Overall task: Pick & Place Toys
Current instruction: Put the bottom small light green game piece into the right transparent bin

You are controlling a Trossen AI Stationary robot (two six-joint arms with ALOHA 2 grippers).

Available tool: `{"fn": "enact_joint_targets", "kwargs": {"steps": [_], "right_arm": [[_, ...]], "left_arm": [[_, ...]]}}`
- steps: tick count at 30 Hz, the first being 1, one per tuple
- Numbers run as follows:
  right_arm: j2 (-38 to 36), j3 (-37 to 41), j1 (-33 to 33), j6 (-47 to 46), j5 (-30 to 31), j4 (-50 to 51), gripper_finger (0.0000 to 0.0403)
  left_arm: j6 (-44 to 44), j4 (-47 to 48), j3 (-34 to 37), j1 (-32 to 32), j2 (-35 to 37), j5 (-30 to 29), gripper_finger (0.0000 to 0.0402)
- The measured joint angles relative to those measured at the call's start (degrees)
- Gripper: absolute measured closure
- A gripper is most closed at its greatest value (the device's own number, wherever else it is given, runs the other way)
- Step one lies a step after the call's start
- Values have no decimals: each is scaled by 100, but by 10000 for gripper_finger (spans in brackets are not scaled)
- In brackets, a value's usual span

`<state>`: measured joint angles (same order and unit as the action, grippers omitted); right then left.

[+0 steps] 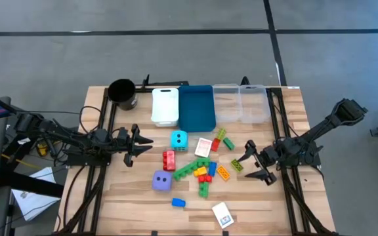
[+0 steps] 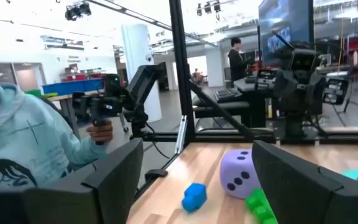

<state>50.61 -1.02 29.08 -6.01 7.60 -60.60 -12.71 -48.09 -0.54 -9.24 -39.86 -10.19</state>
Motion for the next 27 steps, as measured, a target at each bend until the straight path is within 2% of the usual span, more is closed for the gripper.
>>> {"fn": "enact_joint_targets", "kwargs": {"steps": [9,11,15,20,27], "right_arm": [[-2,0,10,-287,-1,-276,108],[-2,0,-5,-276,61,-112,108],[2,0,-124,18,701,460,108],[4,0,-330,-384,896,809,108],[7,0,-265,-1099,1227,1588,108]], "left_arm": [[219,-36,0,1,-2,-1,293],[219,-126,0,-1,0,-3,293],[223,-269,0,1,0,-5,293],[186,-263,0,-1,0,-5,293],[299,-261,-1,1,0,-56,293]]}}
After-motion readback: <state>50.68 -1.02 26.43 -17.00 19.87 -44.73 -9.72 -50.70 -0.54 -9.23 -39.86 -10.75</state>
